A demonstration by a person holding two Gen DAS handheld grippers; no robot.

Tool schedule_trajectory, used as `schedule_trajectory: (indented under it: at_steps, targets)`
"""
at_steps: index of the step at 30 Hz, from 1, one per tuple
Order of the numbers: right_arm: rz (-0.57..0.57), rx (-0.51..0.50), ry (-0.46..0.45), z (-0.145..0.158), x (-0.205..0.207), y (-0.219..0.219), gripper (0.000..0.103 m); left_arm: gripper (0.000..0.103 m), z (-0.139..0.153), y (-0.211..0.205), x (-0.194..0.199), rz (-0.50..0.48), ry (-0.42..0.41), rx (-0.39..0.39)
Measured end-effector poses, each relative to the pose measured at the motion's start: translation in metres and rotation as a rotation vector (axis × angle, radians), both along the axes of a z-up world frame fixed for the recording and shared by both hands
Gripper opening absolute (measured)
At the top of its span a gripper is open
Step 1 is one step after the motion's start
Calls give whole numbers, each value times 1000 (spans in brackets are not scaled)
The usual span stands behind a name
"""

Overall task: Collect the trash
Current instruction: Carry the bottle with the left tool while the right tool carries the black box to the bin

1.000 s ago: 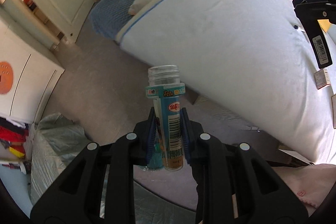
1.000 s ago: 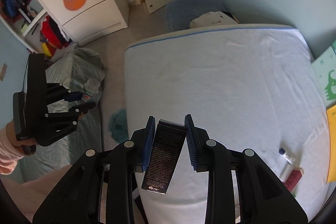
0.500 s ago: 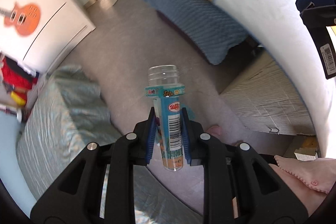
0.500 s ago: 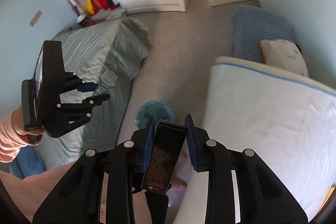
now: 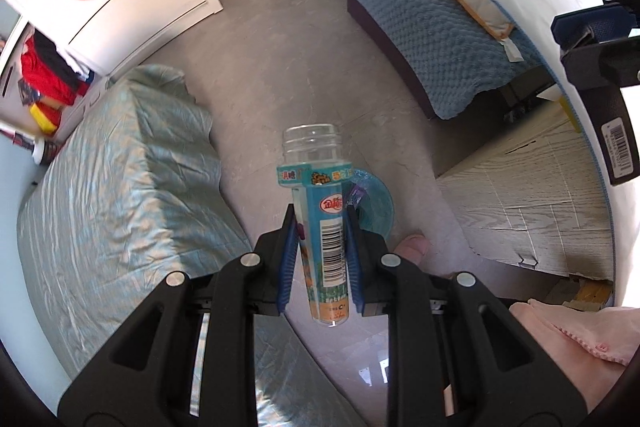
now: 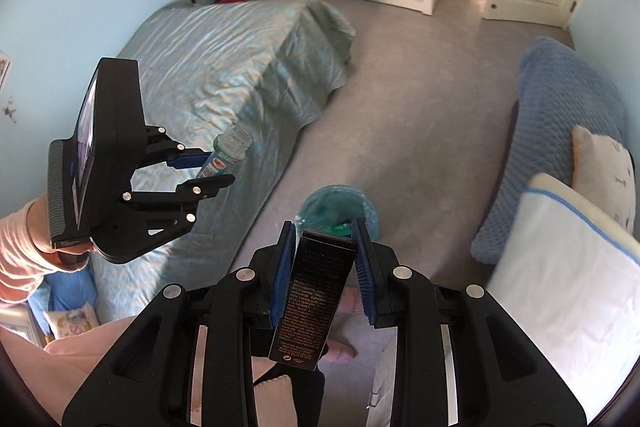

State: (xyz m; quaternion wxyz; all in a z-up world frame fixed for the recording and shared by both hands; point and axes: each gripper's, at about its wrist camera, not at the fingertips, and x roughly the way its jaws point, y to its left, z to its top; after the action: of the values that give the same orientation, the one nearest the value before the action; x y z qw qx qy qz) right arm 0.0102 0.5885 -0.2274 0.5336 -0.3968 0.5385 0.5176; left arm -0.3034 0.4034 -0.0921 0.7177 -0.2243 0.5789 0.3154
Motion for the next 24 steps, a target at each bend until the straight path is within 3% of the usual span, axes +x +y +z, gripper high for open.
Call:
schedule_trajectory:
  at_steps: [24]
  targets:
    - [76,-60,86,-36,-31,36,30,20,-20,13,-21,44,-17,-56]
